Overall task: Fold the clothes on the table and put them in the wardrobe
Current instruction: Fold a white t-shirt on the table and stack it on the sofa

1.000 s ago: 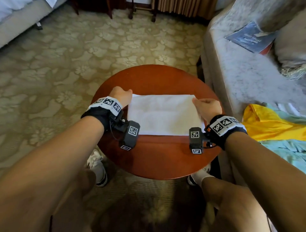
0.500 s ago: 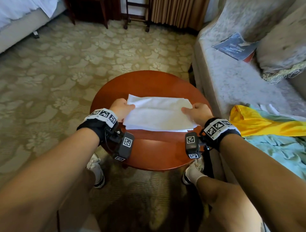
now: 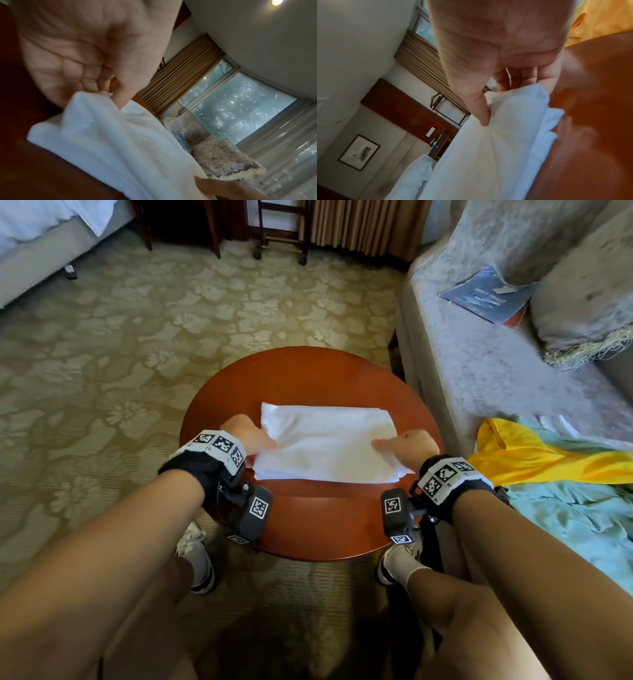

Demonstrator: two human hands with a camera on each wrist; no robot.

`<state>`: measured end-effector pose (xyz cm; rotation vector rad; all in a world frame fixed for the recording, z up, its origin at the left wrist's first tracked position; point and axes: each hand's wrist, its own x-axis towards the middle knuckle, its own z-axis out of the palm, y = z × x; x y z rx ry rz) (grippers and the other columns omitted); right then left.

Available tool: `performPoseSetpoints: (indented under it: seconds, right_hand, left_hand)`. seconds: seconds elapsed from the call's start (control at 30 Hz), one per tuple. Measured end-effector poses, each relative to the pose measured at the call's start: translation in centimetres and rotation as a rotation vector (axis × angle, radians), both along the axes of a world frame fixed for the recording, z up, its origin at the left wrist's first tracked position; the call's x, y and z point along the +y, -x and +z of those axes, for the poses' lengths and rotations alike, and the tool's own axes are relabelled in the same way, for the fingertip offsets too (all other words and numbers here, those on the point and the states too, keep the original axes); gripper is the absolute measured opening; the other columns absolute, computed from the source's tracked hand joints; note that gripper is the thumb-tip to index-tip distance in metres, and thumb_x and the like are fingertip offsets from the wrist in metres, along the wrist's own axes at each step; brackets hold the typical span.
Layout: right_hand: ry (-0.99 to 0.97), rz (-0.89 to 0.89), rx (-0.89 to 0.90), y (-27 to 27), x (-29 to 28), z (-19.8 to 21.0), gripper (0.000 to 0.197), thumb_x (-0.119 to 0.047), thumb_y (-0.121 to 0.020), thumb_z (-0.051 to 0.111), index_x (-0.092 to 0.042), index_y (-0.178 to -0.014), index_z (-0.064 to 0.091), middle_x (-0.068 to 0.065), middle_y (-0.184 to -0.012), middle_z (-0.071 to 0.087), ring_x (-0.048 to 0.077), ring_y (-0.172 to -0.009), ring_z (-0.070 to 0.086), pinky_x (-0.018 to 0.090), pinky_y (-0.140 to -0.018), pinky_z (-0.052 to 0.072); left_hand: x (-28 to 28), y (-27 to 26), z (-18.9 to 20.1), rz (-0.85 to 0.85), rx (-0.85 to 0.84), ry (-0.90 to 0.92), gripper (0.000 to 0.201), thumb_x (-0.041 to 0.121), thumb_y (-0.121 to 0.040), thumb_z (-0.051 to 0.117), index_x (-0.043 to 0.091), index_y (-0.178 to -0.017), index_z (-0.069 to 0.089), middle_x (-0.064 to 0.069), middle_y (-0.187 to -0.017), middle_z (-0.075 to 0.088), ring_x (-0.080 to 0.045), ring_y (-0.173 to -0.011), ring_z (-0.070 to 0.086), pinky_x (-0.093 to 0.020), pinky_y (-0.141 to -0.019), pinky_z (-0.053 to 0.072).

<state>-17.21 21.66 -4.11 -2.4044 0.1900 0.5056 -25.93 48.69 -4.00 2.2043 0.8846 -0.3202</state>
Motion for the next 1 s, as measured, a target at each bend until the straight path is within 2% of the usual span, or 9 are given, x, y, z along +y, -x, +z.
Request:
performPoseSetpoints:
  seconds: [0.13, 0.3, 0.43, 0.57, 0.67, 0.77, 0.87, 0.93, 1.0]
  right_hand:
    - [-0.143, -0.053, -0.222, -0.2, 0.7, 0.3, 0.055, -0.033, -0.086, 0.068, -0.022, -0.136, 0.047, 0.004, -0.137, 0.049, 0.025, -0.121, 0.051, 0.038, -0.097, 0.046]
    - [-0.224, 0.346, -0.450, 0.5, 3.7, -0.1, 0.044, -0.028, -0.101, 0.052, -0.031, -0.144, 0.047, -0.008, -0.156, 0.035, 0.012, -0.145, 0.026, 0.030, -0.119, 0.020]
    - [0.137, 0.660, -0.382, 1.0, 4.8, -2.4, 0.049, -0.042, -0.105, 0.032, -0.035, -0.153, 0.029, -0.007, -0.164, 0.015, 0.013, -0.152, 0.005, 0.041, -0.123, 0.001]
    - [0.355, 0.623, -0.264, 0.8, 3.1, -3.5, 0.061, -0.066, -0.098, 0.018, -0.047, -0.154, 0.006, -0.014, -0.164, -0.010, 0.009, -0.151, -0.012, 0.052, -0.119, -0.007]
    - [0.312, 0.344, -0.144, 0.7, 2.7, -2.3, 0.079, -0.072, -0.092, 0.029, -0.035, -0.156, 0.003, -0.005, -0.165, -0.003, 0.021, -0.151, 0.003, 0.051, -0.119, 0.009]
    - [0.264, 0.075, -0.019, -0.2, 2.8, -0.5, 0.098, -0.068, -0.083, 0.059, -0.010, -0.152, 0.021, 0.015, -0.153, 0.028, 0.035, -0.140, 0.031, 0.048, -0.113, 0.032]
    - [0.124, 0.047, 0.088, -0.4, 2.4, 1.0, 0.071, -0.052, -0.082, 0.074, -0.002, -0.127, 0.049, 0.012, -0.126, 0.055, 0.033, -0.115, 0.056, 0.041, -0.092, 0.049]
    - [-0.019, 0.013, 0.159, -0.1, 1.5, 1.3, 0.050, -0.042, -0.080, 0.080, -0.008, -0.107, 0.056, 0.008, -0.104, 0.063, 0.031, -0.094, 0.062, 0.039, -0.080, 0.055]
    - [-0.164, -0.024, 0.236, 0.8, 0.7, 1.2, 0.038, -0.033, -0.080, 0.082, -0.011, -0.102, 0.060, 0.003, -0.085, 0.062, 0.022, -0.072, 0.061, 0.027, -0.053, 0.054]
  left_hand:
    - [-0.5, -1.1, 0.7, -0.033, -0.199, -0.282, 0.039, 0.029, -0.085, 0.068, 0.002, -0.111, 0.057, -0.015, -0.107, 0.063, -0.032, -0.098, 0.062, -0.034, -0.066, 0.047]
    - [-3.5, -1.6, 0.2, -0.294, -0.548, -0.114, 0.013, 0.031, -0.096, 0.055, 0.031, -0.104, 0.065, 0.008, -0.140, 0.048, -0.017, -0.133, 0.038, -0.046, -0.111, 0.024]
    - [-5.4, -1.9, -1.9, -0.584, -0.214, -0.115, 0.042, 0.046, -0.102, 0.034, 0.046, -0.143, 0.034, 0.013, -0.161, 0.011, -0.014, -0.150, -0.003, -0.056, -0.116, -0.003]
    - [-4.1, -1.5, -3.6, -0.644, 0.013, -0.384, 0.057, 0.065, -0.096, 0.014, 0.050, -0.150, 0.003, 0.012, -0.161, -0.014, -0.016, -0.147, -0.018, -0.058, -0.112, -0.014]
    - [-2.9, -1.4, -2.8, -0.425, 0.040, -0.302, 0.068, 0.064, -0.096, 0.019, 0.034, -0.154, 0.001, 0.001, -0.162, -0.014, -0.020, -0.148, -0.015, -0.056, -0.116, -0.006]
    - [-2.0, -1.4, -1.0, -0.103, -0.004, -0.234, 0.083, 0.052, -0.090, 0.051, 0.011, -0.152, 0.016, -0.015, -0.157, 0.015, -0.034, -0.145, 0.015, -0.048, -0.114, 0.023]
    - [-1.6, -1.3, 0.3, 0.062, 0.051, -0.135, 0.082, 0.036, -0.073, 0.074, 0.001, -0.138, 0.040, -0.018, -0.137, 0.046, -0.036, -0.120, 0.050, -0.042, -0.091, 0.050]
    - [-1.5, -0.9, 0.5, 0.040, 0.074, -0.040, 0.060, 0.032, -0.070, 0.078, -0.002, -0.116, 0.058, -0.015, -0.112, 0.062, -0.032, -0.093, 0.063, -0.035, -0.073, 0.054]
    - [-1.6, -0.2, 0.4, 0.062, 0.057, 0.086, 0.051, 0.027, -0.075, 0.080, -0.003, -0.109, 0.058, -0.017, -0.104, 0.063, -0.033, -0.091, 0.064, -0.039, -0.078, 0.055]
